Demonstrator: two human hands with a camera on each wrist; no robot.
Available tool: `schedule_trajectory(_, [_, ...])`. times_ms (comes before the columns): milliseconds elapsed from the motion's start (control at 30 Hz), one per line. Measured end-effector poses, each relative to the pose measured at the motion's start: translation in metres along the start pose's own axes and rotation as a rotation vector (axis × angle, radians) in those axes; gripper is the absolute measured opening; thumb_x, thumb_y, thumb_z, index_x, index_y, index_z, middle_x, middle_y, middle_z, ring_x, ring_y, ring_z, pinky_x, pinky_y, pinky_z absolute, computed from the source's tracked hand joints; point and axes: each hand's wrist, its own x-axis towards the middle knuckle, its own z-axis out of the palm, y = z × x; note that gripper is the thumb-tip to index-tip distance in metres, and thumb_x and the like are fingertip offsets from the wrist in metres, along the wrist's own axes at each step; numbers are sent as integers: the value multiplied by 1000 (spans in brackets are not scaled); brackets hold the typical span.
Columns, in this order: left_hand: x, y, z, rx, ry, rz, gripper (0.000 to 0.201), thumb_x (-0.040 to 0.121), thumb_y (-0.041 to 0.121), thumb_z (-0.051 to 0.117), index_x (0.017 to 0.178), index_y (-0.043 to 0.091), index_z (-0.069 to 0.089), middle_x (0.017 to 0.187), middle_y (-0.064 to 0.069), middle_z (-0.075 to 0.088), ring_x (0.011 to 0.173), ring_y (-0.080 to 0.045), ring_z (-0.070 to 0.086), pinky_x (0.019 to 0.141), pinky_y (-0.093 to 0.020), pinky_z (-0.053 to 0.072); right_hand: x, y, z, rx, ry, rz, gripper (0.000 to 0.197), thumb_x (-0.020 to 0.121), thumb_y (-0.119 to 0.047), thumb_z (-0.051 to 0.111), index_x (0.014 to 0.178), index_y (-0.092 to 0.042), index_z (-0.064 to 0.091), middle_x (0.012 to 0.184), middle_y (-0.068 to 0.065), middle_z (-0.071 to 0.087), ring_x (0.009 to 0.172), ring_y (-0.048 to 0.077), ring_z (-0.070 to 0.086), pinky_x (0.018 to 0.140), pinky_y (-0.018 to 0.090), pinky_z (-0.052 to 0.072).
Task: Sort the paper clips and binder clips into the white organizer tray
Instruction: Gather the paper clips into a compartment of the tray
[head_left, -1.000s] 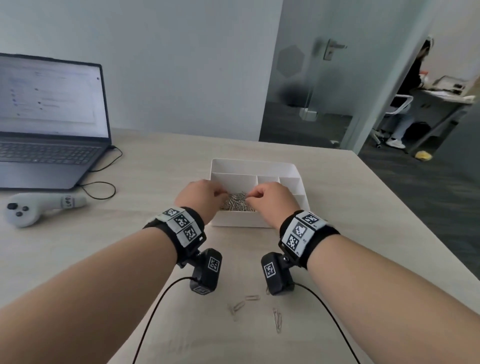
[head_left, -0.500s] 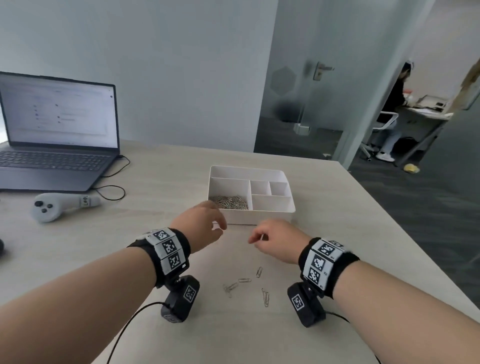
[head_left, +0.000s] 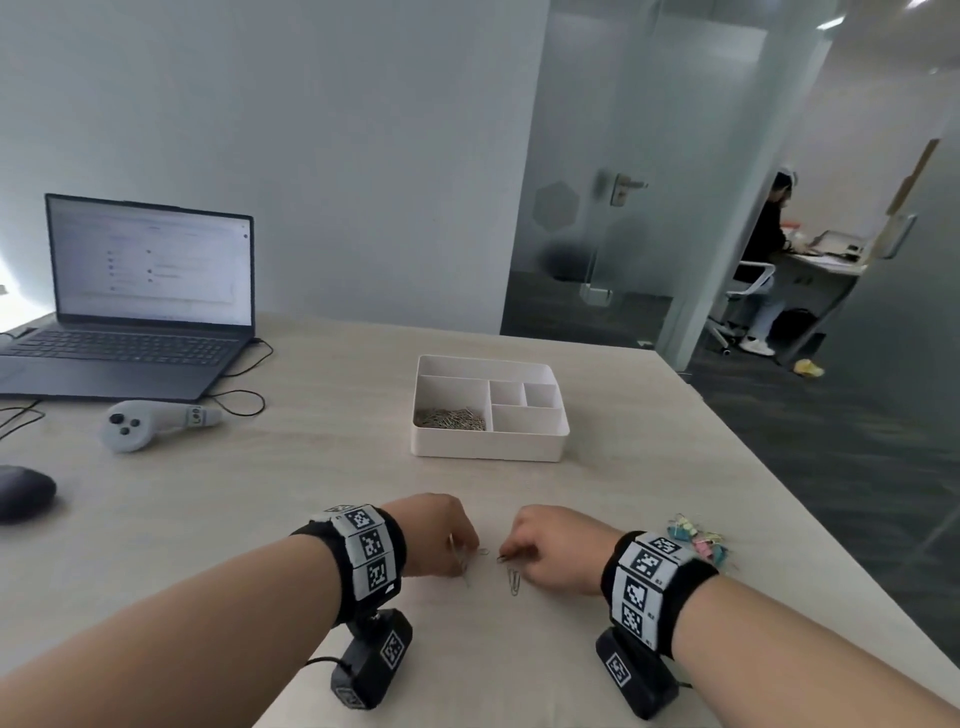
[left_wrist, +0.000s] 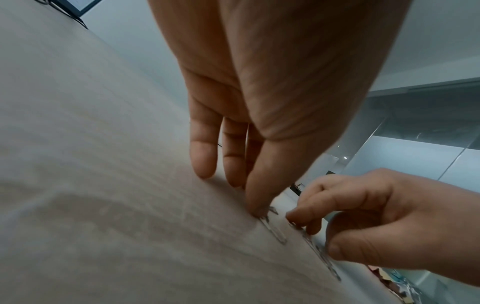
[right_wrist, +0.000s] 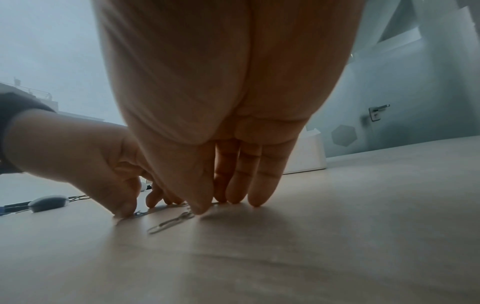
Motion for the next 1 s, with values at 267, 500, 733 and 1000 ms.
schedule_trajectory(267, [7, 4, 3, -23, 25, -32, 38, 75, 33, 75, 113, 33, 73, 108, 7, 65, 100, -15, 61, 85, -24, 49, -6, -10, 0, -20, 12, -50, 32, 85, -19, 64, 115, -22, 75, 116, 0, 64, 108, 16, 59, 93, 22, 43])
schedule_trajectory(500, [10, 8, 5, -53, 74, -107, 18, 80, 36, 73, 97, 30, 77, 90, 11, 70, 81, -6, 56, 73, -21, 45, -8, -12, -3, -9, -43, 51, 16, 84, -25, 68, 98, -22, 76, 106, -3, 67, 98, 17, 62, 86, 31, 50])
schedule_trajectory(733, [18, 13, -1, -32, -6, -193, 15, 81, 29, 72, 94, 23, 76, 97, 5, 74, 76, -13, 59, 68, -23, 47, -3, -16, -8, 48, -117, 197, 14, 84, -22, 70, 97, -18, 74, 103, -1, 72, 87, 13, 60, 78, 28, 52])
schedule_trajectory(1000, [22, 15, -3, -77, -92, -231, 24, 82, 27, 72, 101, 13, 75, 63, 9, 56, 48, -6, 47, 46, -17, 37, 3, -19, -12, 82, -266, 272, 5, 80, -23, 68, 86, -23, 68, 90, 1, 69, 76, 15, 60, 64, 24, 47])
